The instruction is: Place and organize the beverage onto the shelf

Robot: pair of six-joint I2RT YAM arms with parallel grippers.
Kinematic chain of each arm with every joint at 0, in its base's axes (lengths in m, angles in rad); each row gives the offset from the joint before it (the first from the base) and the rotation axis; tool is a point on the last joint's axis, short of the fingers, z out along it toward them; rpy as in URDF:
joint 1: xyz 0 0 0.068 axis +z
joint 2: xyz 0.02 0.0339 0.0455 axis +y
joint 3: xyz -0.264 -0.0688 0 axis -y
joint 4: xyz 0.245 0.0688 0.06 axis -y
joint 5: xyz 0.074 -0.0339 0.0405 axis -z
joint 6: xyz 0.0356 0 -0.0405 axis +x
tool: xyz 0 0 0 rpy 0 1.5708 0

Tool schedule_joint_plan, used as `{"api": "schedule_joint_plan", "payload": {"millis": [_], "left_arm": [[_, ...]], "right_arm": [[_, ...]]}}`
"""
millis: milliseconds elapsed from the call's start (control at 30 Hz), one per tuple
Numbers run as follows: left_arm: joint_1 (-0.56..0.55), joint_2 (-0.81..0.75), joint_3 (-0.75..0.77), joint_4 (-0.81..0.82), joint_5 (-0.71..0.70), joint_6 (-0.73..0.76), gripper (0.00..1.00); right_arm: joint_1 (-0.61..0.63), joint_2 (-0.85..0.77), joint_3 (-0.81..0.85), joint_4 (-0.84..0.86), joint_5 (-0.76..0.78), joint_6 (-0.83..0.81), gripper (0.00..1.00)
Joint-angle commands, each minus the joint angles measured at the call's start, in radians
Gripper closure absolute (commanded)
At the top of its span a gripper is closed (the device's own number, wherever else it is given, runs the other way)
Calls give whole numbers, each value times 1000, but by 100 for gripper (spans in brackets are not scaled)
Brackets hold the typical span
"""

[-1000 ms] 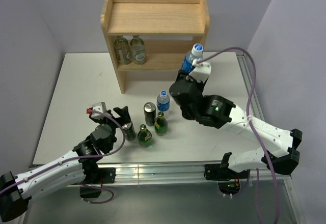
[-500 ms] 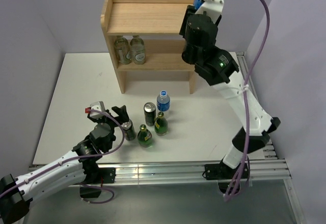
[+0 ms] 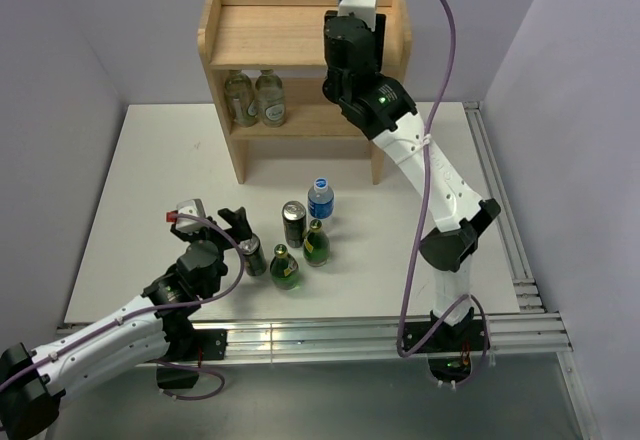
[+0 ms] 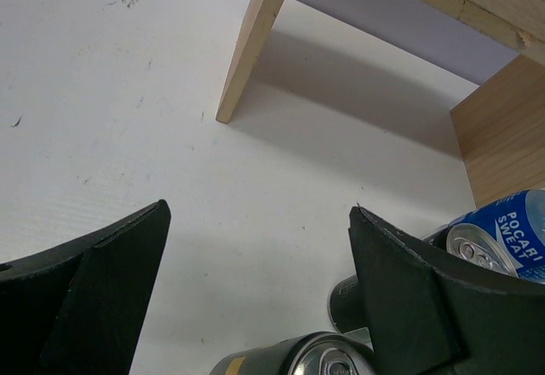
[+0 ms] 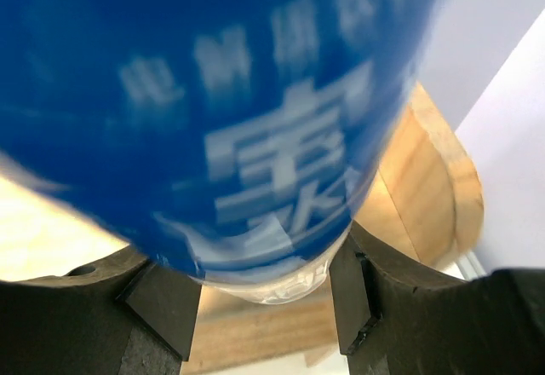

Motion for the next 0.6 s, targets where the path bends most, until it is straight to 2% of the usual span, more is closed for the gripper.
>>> {"api": "schedule_joint_plan", "payload": {"millis": [0,233,433,500,567], "left_arm": [[4,-15,-1,10,6,-16,7],[7,2,5,11,9,-17,7],[5,14,10,14,9,-17,7],[5,17,10,13,9,-17,7],[7,17,10,13,7,-17,7]], "right_arm": [[-44,-41,90,161,-8,-18,100],[-130,-20,73,108,-51,67,100],[-176,-38,-3,86,-90,160,99],[-182,-37,-11,80,-90,173,91],[-185,-35,-19,80,-83,176,78]]}}
